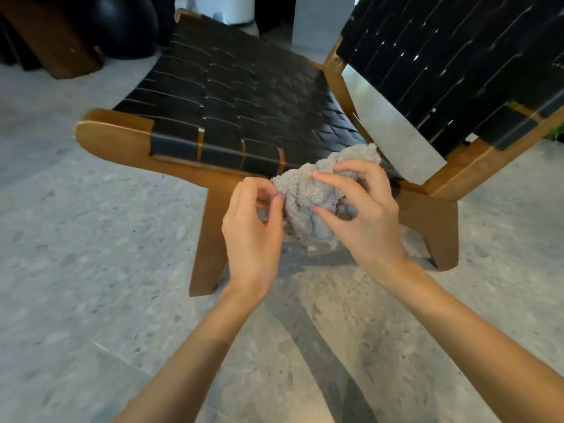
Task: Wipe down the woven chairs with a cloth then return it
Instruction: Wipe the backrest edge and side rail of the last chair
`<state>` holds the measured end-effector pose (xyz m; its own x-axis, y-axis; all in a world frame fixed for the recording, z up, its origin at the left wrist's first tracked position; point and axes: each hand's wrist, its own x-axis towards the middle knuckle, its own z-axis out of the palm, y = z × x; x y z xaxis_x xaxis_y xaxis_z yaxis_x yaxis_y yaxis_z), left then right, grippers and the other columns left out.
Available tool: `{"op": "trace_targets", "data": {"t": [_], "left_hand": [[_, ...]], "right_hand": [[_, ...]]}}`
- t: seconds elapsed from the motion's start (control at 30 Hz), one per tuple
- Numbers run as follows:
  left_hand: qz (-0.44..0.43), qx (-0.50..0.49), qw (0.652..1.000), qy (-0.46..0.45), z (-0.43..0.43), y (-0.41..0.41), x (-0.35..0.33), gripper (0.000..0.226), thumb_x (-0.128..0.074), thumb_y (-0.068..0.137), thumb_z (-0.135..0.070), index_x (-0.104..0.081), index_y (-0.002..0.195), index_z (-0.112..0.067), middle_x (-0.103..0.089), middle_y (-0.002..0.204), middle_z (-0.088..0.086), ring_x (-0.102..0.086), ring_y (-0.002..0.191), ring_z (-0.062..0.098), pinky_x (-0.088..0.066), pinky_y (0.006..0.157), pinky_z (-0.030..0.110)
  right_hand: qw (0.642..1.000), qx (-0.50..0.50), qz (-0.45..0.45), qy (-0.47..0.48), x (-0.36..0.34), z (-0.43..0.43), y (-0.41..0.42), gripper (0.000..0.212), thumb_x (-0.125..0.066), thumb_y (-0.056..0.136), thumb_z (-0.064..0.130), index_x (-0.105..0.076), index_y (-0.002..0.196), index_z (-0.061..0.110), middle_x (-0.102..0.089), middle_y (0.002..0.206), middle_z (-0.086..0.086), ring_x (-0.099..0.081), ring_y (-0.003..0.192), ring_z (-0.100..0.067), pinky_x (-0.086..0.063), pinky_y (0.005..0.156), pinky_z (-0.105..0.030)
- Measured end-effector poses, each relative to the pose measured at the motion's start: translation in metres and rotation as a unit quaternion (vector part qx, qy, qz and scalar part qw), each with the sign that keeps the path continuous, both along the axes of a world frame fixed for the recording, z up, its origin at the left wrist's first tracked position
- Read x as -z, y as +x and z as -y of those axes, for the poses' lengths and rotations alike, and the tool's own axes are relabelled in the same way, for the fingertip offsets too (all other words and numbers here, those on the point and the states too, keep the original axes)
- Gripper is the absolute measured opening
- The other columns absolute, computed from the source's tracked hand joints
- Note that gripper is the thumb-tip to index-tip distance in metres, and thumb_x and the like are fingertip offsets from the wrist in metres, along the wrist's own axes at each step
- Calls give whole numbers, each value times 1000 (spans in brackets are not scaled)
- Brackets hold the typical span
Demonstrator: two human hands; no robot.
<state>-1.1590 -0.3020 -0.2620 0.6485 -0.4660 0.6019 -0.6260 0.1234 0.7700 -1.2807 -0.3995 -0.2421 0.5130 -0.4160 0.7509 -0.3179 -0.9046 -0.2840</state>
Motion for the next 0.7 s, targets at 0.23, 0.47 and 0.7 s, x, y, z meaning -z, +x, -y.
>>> {"op": "trace_targets", "data": {"t": [0.23,0.47,0.7], "left_hand": [[-22,-107,991,-78,-49,54,-17,16,-54,91,-3,-47,91,-18,-51,87,-12,-55,82,11,-52,72,30],[-11,-182,975,-129,-90,118,-46,12,-51,90,-5,-43,92,-14,-46,85,-19,-52,77,0,-51,71,30],[-28,-179,975,-131,-105,128,-58,16,-54,89,-6,-46,97,-18,-48,78,-15,-55,72,1,-50,62,24]], "right_hand": [[997,-72,-3,-23,-30,-50,73,43,-81,72,15,-69,114,15,-57,113,-10,-54,106,-24,-46,92,-29],[985,-160,-22,54,-58,-95,135,57,-77,77,17,-58,131,17,-48,125,-5,-48,117,-19,-53,91,-36],[994,-86,-43,-44,-72,-101,148,44,-71,81,24,-62,124,29,-55,116,0,-50,110,-19,-46,70,-24]]}}
